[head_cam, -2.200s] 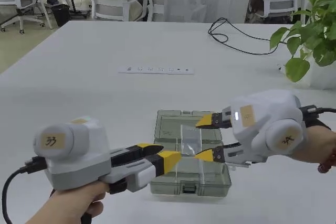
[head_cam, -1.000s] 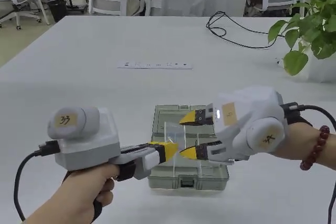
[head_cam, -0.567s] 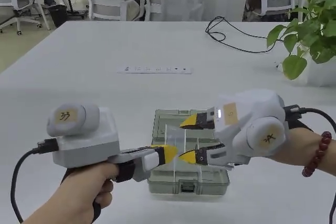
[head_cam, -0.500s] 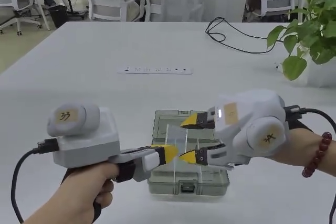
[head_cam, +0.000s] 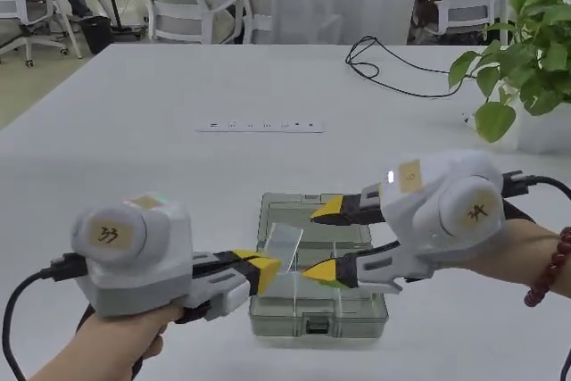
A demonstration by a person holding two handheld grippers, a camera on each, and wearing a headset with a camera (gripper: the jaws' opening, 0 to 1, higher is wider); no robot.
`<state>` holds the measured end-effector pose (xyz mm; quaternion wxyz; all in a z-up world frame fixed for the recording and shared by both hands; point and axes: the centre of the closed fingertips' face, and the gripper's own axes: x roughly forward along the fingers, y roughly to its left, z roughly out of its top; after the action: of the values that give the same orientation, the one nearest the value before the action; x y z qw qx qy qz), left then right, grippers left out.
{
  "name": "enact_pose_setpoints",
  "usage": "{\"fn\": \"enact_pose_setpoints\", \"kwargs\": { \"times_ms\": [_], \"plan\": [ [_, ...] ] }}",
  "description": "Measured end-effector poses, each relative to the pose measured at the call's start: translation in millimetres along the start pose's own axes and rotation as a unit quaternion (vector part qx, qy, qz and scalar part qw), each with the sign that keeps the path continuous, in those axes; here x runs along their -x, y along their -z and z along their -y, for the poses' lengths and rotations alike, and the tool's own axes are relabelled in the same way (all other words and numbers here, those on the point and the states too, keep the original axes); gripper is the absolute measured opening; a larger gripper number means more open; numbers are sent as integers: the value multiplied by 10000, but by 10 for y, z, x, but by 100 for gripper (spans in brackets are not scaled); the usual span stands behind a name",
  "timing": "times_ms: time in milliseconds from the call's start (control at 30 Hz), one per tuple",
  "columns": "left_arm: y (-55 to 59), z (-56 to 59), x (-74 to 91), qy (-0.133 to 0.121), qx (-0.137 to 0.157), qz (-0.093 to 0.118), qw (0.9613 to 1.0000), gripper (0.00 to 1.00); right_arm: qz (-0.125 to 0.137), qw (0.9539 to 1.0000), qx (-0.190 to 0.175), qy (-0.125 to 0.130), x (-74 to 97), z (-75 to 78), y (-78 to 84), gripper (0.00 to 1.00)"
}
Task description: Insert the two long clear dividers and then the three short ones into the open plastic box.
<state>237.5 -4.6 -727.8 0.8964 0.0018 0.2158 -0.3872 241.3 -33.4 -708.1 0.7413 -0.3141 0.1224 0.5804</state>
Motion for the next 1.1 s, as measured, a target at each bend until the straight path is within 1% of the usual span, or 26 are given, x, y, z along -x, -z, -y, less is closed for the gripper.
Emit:
{"fn": "enact_pose_setpoints", "kwargs": {
  "times_ms": [33,67,100,133,167,200,233,267,333,400,467,500,600,733,767,800,900,933,967,1033,1100],
  "plan": [
    [6,-2,7,18,-168,-25,9999,0,23,10000,-58,-24,9,-6,-8,37],
    [10,-3,14,18,-274,-41,9996,0,39,10000,-72,-21,14,-4,-13,37],
    [18,-3,21,41,-492,-80,9987,0,83,9999,-99,-49,23,-14,-26,37],
    [24,-3,28,41,-598,-108,9981,0,99,9999,-109,-73,25,-21,-32,36],
    [28,6,36,63,-768,-146,9969,0,117,9998,-114,-73,28,-24,-41,36],
    [23,15,42,80,-868,-140,9961,0,134,9998,-110,-92,32,-31,-49,36],
    [15,39,47,143,-982,-123,9950,0,182,9996,-137,-185,39,-61,-69,35],
    [15,44,53,144,-1033,-131,9945,0,207,9995,-170,-193,43,-65,-80,35],
    [33,57,64,197,-1291,-224,9912,0,260,9991,-181,-277,52,-98,-104,34],
    [33,91,75,256,-1482,-241,9883,0,257,9991,-177,-294,59,-113,-109,32],
    [25,117,84,332,-1460,-185,9886,0,266,9988,-208,-354,67,-146,-112,32],
    [24,126,86,360,-1517,-170,9876,0,271,9987,-224,-380,70,-160,-110,32],
    [53,146,94,419,-1824,-254,9820,0,246,9984,-218,-455,79,-195,-90,31],
    [63,182,96,528,-1988,-247,9783,0,294,9979,-198,-541,88,-223,-101,29],
    [72,208,101,596,-2098,-269,9756,0,325,9974,-178,-615,88,-247,-112,28],
    [69,217,101,610,-2161,-261,9741,0,339,9972,-166,-653,88,-258,-118,28],
    [76,246,98,715,-2246,-274,9714,0,401,9960,-134,-787,82,-303,-141,25],
    [71,260,97,759,-2292,-259,9701,0,416,9957,-112,-824,79,-314,-146,24],
    [73,273,100,794,-2378,-267,9677,0,438,9950,-72,-898,76,-338,-153,24],
    [83,291,99,847,-2448,-301,9654,0,456,9943,-51,-964,70,-361,-161,22],
    [82,315,97,913,-2445,-283,9649,0,471,9934,-15,-1043,65,-388,-169,20]
  ]
}}
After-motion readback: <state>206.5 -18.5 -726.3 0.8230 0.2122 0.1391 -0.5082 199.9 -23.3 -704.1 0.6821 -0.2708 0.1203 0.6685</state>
